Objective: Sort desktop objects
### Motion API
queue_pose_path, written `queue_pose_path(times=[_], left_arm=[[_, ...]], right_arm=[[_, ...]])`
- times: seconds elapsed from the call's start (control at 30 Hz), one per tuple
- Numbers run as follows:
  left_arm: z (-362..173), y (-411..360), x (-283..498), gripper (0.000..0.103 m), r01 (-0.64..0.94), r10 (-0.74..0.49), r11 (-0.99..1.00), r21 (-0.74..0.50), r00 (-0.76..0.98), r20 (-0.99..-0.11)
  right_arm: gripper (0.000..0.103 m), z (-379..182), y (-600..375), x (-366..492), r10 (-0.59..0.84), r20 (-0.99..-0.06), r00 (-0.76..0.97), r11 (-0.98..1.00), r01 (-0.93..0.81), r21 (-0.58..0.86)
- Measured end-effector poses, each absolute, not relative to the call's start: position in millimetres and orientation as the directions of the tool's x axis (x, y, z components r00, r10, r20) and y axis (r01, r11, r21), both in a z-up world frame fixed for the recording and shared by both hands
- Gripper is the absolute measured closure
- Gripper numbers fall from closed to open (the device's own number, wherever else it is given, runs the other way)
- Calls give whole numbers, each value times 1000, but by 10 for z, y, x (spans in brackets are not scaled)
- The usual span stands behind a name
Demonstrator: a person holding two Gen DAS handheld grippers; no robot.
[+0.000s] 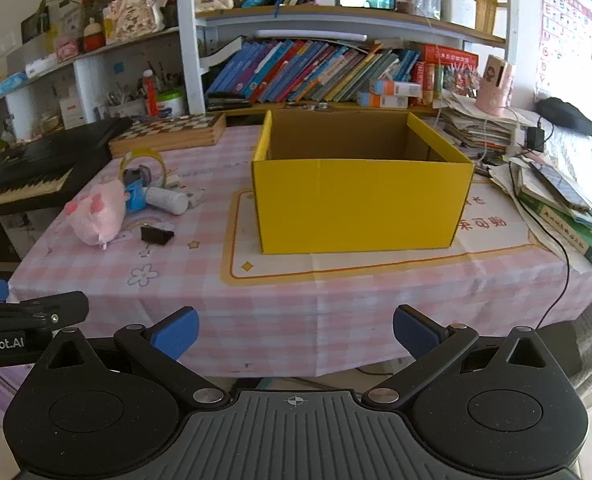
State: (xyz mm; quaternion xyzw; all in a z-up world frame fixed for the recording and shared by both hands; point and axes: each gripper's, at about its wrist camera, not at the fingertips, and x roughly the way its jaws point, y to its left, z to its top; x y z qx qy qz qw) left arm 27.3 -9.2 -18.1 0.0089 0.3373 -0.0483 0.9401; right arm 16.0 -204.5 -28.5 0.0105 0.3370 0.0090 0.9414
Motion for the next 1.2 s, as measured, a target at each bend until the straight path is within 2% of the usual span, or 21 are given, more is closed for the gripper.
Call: queue_pose_path(times=[1.2], left_arm=[[-275, 566, 563, 0, -72, 25, 996, -46, 759, -650]], right_arm=[[3, -314, -1322, 544, 256, -628, 735, 946, -324, 6]])
